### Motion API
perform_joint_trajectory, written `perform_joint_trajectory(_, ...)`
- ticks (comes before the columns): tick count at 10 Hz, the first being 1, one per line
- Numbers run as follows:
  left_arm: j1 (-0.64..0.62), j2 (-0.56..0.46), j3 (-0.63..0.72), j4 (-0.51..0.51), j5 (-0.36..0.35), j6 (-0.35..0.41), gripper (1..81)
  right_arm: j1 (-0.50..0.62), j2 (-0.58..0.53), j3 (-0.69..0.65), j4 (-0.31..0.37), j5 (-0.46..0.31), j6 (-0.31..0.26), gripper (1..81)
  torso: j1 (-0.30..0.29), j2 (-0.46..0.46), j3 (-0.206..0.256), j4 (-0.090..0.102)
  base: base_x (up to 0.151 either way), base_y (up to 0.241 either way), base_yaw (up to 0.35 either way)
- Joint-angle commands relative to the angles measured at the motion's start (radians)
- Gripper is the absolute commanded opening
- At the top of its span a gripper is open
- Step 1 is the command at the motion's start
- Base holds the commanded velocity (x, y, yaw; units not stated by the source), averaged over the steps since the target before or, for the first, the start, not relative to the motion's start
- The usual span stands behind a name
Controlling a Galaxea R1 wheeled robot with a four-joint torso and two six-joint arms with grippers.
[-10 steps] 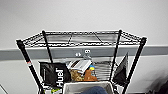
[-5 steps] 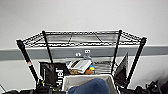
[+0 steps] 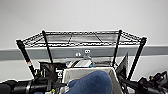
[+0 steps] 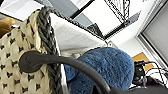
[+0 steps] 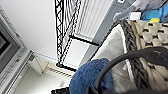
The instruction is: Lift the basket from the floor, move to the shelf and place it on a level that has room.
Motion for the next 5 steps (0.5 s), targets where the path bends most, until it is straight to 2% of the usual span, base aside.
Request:
perform_joint_trajectory(1,-0.211,-0.017,0.052,-0.008,-0.010,-0.073,1.0,0.218,-0.027,0.075,0.062,-0.031,0.001,1.0,0.000,0.000,0.000,0.000,0.000,0.000,0.000)
perform_joint_trajectory(5,-0.378,-0.030,0.057,-0.010,0.037,-0.181,1.0,0.372,-0.070,0.080,0.167,-0.080,0.001,1.0,0.000,0.000,0.000,0.000,0.000,0.000,0.000)
